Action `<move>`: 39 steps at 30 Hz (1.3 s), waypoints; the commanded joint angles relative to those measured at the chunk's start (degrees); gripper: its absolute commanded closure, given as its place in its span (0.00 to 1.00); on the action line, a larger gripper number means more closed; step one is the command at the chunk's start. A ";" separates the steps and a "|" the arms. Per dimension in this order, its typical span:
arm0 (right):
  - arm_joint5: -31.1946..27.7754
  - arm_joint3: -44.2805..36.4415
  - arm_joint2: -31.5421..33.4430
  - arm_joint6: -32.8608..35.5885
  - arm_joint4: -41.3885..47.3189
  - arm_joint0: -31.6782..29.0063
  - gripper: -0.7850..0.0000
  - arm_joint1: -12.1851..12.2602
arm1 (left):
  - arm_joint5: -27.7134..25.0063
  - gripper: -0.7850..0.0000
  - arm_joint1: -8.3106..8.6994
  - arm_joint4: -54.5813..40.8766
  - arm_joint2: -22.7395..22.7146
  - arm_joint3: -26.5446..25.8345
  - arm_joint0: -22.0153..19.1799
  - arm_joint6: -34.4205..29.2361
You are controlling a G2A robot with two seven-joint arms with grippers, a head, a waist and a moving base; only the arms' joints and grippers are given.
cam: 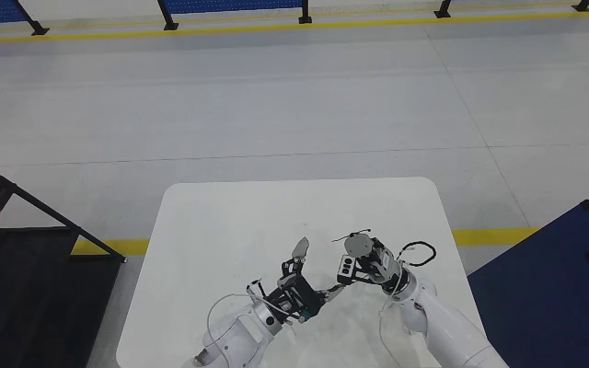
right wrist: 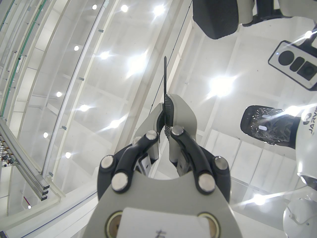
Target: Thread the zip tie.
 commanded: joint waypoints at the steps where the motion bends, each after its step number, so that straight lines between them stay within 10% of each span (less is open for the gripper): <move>1: 0.00 0.00 0.00 0.00 0.00 0.00 1.00 0.00 | 0.73 0.29 -0.24 -0.14 0.52 0.38 -0.63 0.45; 6: 0.00 0.00 0.00 0.00 0.00 0.00 1.00 0.00 | 1.48 0.47 -0.78 -0.08 1.68 1.70 -2.46 0.95; 39: 0.00 0.00 0.00 0.00 0.00 0.00 1.00 0.00 | 5.12 0.78 -3.02 0.62 4.35 5.89 -6.61 1.13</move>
